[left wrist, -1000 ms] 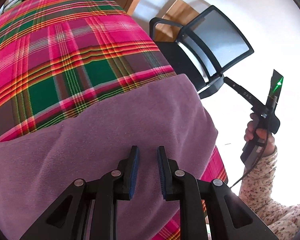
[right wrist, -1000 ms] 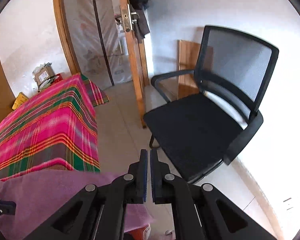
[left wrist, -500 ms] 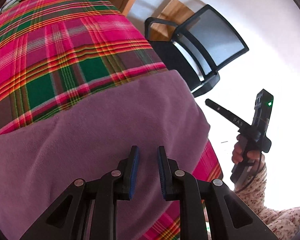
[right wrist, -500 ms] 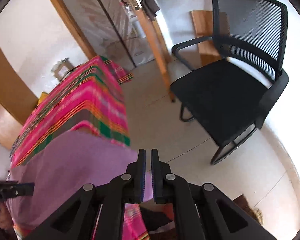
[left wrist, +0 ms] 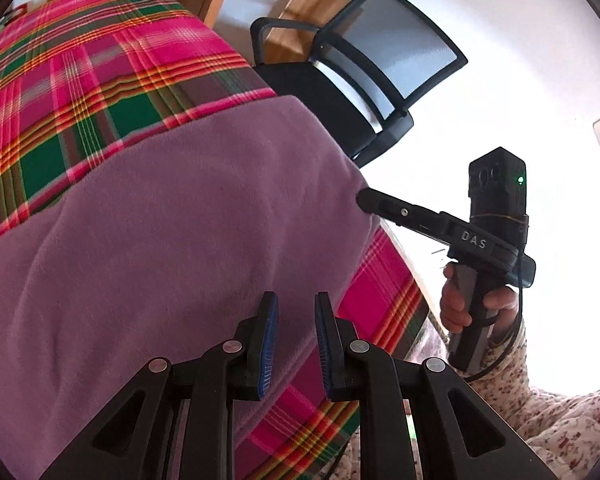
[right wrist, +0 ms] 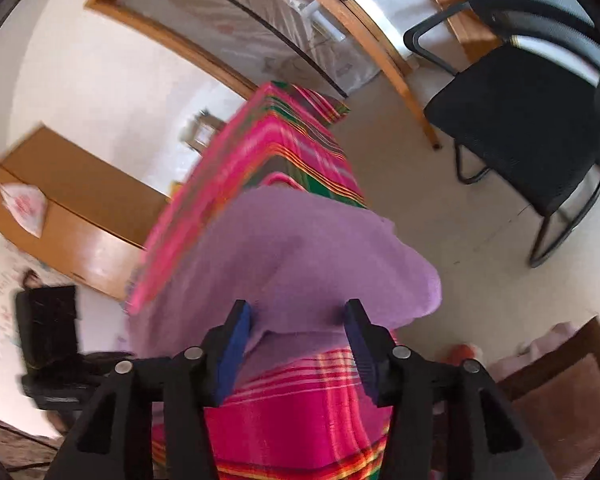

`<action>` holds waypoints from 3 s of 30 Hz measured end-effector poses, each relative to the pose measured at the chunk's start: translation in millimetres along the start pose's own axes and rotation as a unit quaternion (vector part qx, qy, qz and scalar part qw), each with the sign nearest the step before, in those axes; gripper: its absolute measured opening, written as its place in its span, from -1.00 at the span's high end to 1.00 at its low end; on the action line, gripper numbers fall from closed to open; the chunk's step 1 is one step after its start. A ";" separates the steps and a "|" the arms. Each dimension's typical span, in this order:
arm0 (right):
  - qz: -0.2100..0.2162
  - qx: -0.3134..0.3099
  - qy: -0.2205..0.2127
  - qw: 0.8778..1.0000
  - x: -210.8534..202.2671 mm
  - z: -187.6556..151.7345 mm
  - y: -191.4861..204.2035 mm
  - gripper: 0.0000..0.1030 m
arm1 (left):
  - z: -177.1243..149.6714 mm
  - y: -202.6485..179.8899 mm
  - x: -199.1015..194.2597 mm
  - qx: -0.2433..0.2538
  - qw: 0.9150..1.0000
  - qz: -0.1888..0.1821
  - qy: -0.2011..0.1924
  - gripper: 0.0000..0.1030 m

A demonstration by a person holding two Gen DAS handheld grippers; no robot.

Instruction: Fold clothes

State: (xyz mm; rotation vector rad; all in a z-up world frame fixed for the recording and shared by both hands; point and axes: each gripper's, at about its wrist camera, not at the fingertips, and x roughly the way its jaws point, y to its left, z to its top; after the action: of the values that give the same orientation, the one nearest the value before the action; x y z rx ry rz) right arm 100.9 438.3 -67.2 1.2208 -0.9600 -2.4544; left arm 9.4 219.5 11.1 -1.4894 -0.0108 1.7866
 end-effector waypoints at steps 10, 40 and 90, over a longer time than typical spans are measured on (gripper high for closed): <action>-0.043 -0.051 -0.038 0.997 -19.5 -3.2 28.3 0.83 | -12.5 4.6 -8.8 -0.012 1.000 -0.003 -0.009 0.63; -0.164 -0.142 -0.073 0.973 -12.2 -1.3 92.0 0.94 | -90.3 111.2 -92.6 -0.154 0.984 0.032 -0.085 0.63; 0.055 -0.374 0.141 0.915 183.3 -34.6 311.8 0.29 | -174.6 233.6 -196.4 -0.262 0.953 0.047 -0.147 0.63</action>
State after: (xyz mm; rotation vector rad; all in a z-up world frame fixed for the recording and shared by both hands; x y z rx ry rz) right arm -10.1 100.2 6.1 1.1301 0.0195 -2.1308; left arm 24.1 -131.8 8.9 -1.5761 -0.6160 2.1796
